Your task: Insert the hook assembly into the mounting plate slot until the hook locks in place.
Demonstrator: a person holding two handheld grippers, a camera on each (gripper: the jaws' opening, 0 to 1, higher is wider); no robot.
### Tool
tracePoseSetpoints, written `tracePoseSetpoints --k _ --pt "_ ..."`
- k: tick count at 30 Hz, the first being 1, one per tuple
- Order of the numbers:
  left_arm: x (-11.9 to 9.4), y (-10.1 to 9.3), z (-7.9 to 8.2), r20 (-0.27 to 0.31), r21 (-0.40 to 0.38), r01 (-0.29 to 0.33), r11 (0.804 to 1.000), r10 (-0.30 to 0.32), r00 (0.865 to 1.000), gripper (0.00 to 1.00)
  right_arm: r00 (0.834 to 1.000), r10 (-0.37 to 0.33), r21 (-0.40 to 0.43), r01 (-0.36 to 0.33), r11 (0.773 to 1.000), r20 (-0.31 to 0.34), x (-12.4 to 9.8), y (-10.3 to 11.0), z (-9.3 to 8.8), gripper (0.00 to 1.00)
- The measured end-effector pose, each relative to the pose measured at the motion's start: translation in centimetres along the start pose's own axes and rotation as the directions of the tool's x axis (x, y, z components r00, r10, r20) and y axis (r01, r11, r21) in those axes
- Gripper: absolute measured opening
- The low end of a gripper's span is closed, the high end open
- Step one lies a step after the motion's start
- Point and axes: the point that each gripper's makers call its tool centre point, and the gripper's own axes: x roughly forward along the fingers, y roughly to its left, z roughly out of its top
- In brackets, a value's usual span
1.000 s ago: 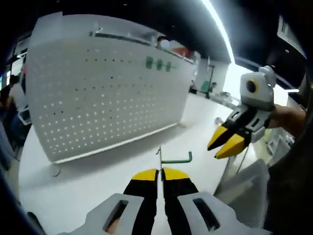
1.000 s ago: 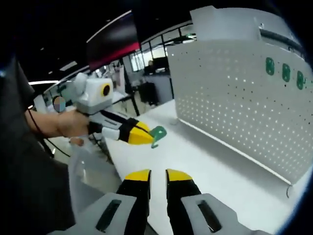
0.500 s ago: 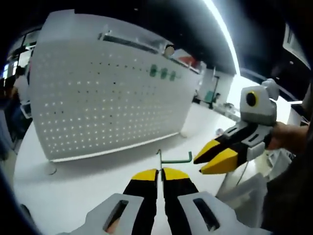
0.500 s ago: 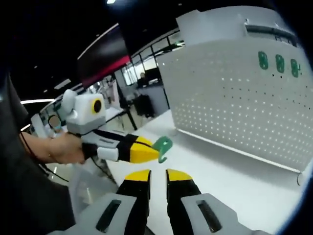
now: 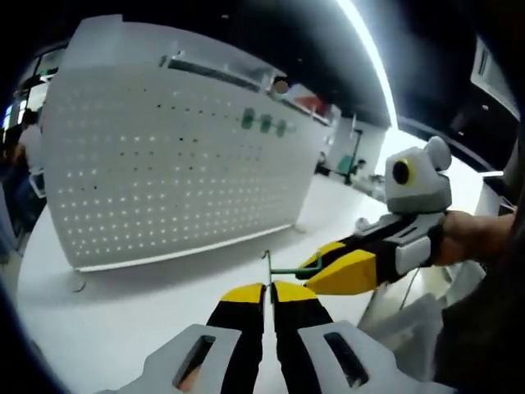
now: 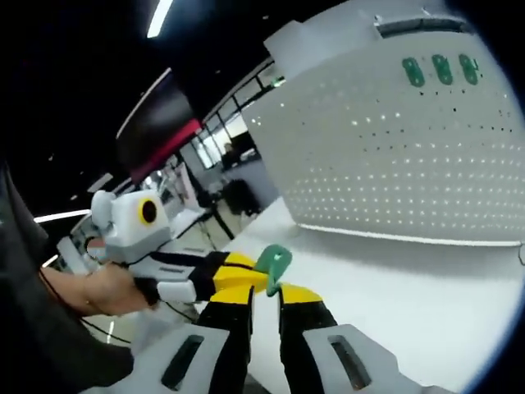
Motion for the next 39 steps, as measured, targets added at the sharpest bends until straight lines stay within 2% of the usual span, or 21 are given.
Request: tracePoseSetpoints --k 4,6,7,9,10,22,24,28,33,39 --pt "0.0 -0.1 0.0 0.002 0.002 -0.006 1.000 0.006 1.000 0.02 0.999 0.017 0.102 -0.020 0.995 0.035 0.2 -0.1 0.1 0.08" --pt "0.0 -0.1 -0.1 0.001 0.004 -0.008 1.000 0.008 1.000 0.02 0.998 0.018 0.125 -0.025 0.992 0.053 0.3 -0.3 0.1 0.06" --pt "0.0 -0.2 -0.2 -0.001 0.006 -0.007 1.000 0.007 1.000 0.02 0.996 0.028 0.160 -0.042 0.986 0.087 0.4 -0.2 0.4 0.05" --pt "0.0 -0.3 -0.3 0.000 0.000 -0.006 1.000 0.006 1.000 0.02 0.993 0.036 0.249 -0.062 0.967 0.110 0.5 -0.3 0.5 0.04" --pt "0.0 -0.3 -0.3 0.001 -0.002 -0.008 1.000 0.008 1.000 0.02 0.992 0.036 0.268 -0.067 0.961 0.117 0.5 -0.4 0.5 0.04" --pt "0.1 -0.6 0.1 0.017 0.016 -0.016 1.000 0.016 1.000 0.02 0.992 0.016 0.312 -0.056 0.948 0.128 0.8 -0.4 0.5 0.01" --pt "0.1 -0.5 0.2 0.024 0.025 -0.025 0.999 0.025 0.999 0.02 0.990 0.013 0.351 -0.063 0.934 0.142 0.8 -0.5 0.8 0.01" --pt "0.1 -0.6 0.4 0.028 0.022 -0.031 0.999 0.030 0.999 0.02 0.988 0.007 0.371 -0.065 0.926 0.154 0.8 -0.5 0.9 0.01" --pt "0.0 -0.6 0.7 0.040 0.035 -0.040 0.999 0.038 0.998 0.02 0.986 0.009 0.423 -0.080 0.902 0.168 0.8 -0.4 1.1 0.01" --pt "0.0 -0.9 0.7 0.020 0.080 -0.050 0.996 0.049 0.999 0.02 0.984 0.016 0.457 -0.097 0.884 0.177 0.6 -0.4 1.1 0.01"
